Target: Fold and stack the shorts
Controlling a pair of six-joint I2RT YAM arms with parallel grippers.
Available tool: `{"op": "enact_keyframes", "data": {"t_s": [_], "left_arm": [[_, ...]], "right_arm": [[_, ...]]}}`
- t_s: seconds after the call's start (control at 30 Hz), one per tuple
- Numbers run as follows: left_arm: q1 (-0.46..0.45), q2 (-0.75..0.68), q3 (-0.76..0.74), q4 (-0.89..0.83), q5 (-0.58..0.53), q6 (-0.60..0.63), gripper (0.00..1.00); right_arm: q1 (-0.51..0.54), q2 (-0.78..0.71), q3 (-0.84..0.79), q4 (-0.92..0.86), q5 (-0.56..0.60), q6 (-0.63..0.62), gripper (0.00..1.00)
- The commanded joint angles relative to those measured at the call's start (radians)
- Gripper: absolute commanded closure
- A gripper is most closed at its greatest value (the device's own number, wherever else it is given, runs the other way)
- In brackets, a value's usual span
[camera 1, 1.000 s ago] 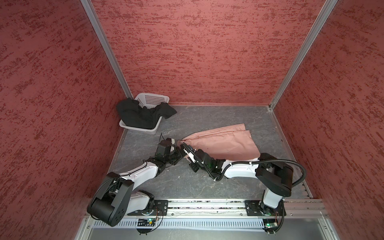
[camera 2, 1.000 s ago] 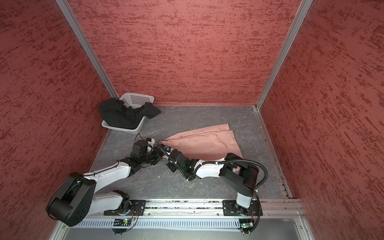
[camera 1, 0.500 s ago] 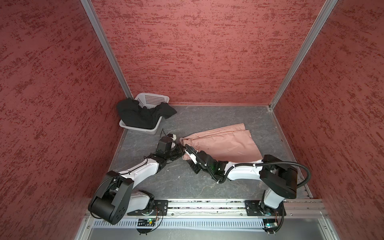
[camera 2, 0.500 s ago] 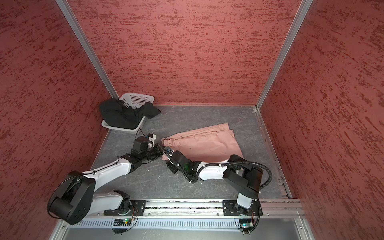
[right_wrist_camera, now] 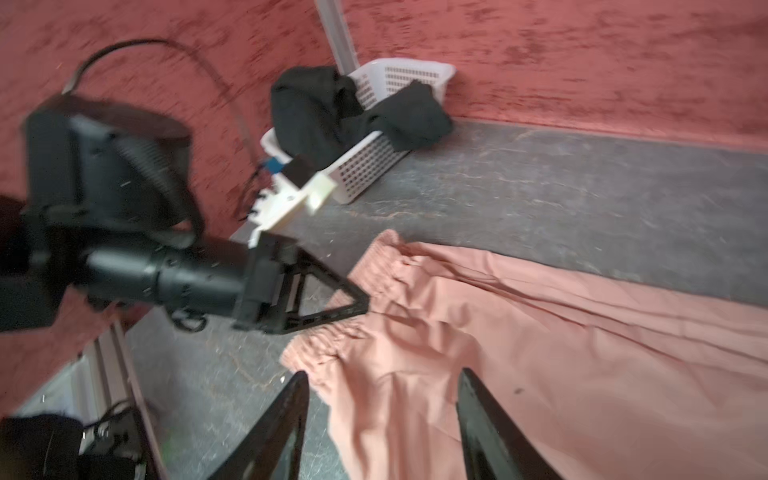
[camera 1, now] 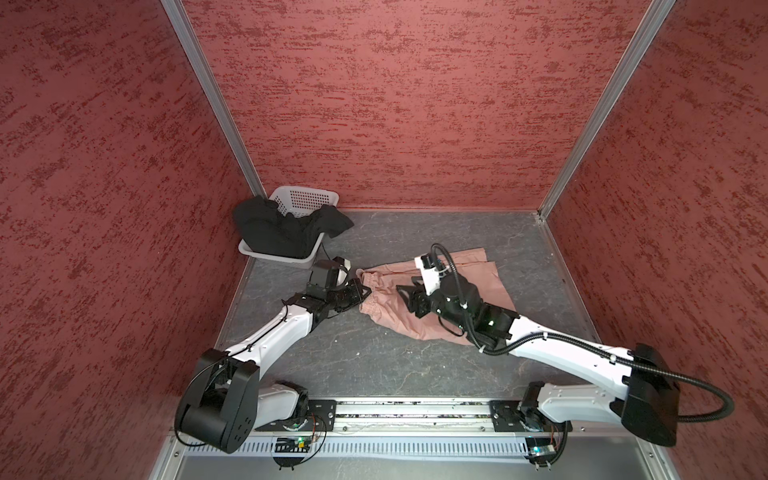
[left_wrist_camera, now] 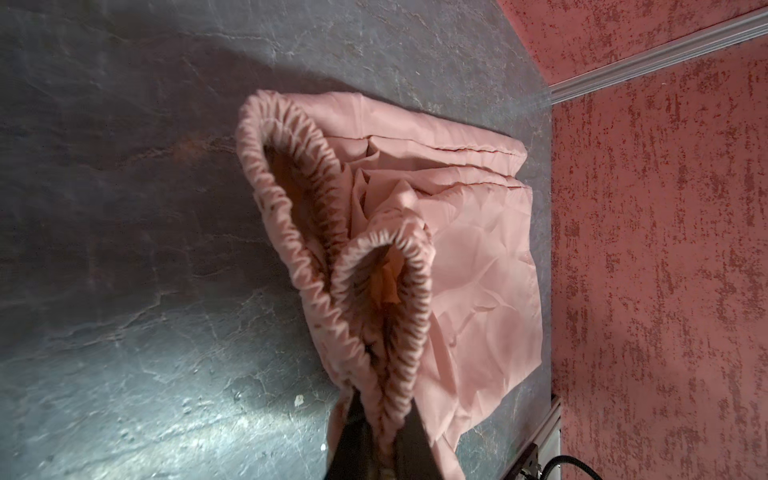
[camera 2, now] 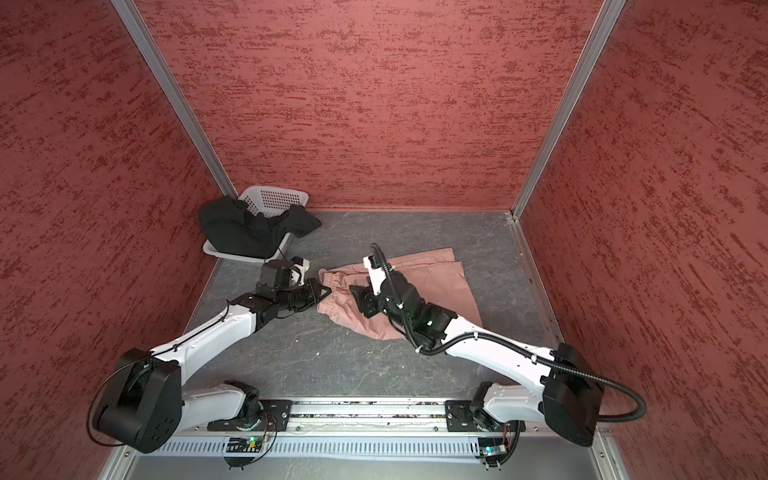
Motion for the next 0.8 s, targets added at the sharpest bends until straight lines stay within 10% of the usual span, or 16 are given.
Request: {"op": "enact_keyframes", "data": {"t_s": [0.0, 0.27, 0.77], "left_arm": [[0.036, -0.06, 0.035, -0.121, 0.091, 0.042, 1.0], [0.14, -0.167, 0.086, -0.296, 0.164, 0.07, 1.0], [0.197, -0.226, 0.253, -0.586, -0.054, 0.218, 1.0]], "right_arm": [[-0.05, 0.055, -0.057, -0.104, -0.063, 0.081, 0.56], [-0.129, 0.154, -0.057, -0.065, -0.125, 0.143, 1.0], [-0.037, 0.598, 0.031, 0.247, -0.371, 0.268, 1.0]]}}
